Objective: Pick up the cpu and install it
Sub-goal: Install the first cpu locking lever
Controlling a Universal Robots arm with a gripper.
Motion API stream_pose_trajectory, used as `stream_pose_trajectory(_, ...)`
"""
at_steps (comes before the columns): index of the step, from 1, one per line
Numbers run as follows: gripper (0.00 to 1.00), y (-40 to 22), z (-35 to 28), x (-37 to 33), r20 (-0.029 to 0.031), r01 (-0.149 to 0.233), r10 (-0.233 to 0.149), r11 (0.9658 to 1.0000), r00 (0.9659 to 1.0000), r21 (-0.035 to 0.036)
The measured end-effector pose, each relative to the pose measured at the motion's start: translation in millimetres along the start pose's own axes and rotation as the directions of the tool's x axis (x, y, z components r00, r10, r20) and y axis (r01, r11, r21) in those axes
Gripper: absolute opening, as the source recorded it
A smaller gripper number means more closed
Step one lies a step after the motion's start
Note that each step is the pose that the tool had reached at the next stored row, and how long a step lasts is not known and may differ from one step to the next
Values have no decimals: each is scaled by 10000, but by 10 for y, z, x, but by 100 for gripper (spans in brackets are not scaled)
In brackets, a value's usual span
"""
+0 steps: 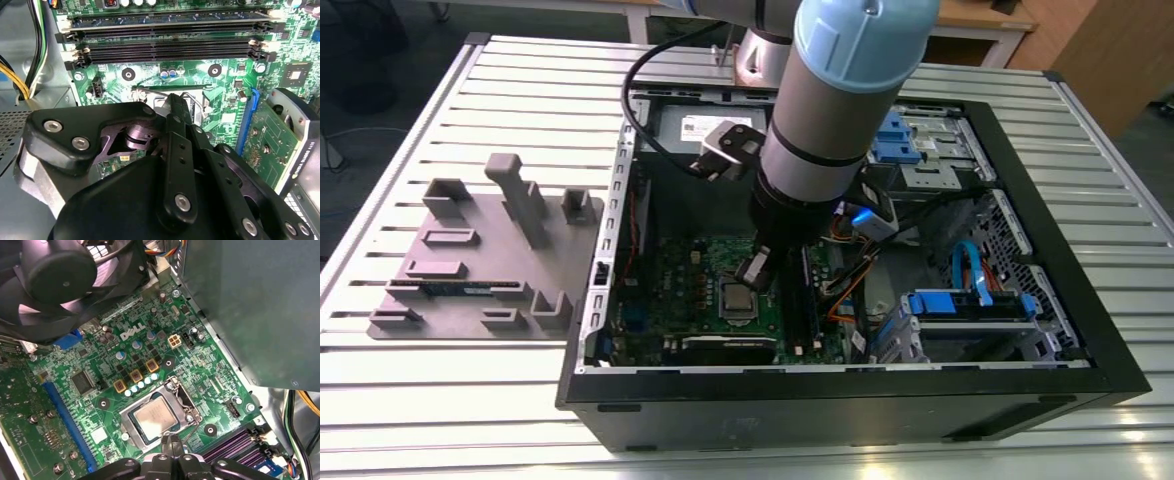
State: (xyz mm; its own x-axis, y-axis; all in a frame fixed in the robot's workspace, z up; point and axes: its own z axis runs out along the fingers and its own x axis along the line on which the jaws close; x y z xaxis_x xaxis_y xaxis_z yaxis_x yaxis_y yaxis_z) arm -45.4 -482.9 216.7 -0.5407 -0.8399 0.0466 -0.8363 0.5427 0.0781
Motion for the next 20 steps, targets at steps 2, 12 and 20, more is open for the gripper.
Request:
stream_pose_trajectory(2,11,3,10,-5,1,-1,1,10000,10000,0)
stream_pose_trajectory(12,11,7,41,-11,0,-30,30,10000,10000,0)
stream_pose_trajectory(20,11,5,65,-13,1,-29,29,10000,10000,0)
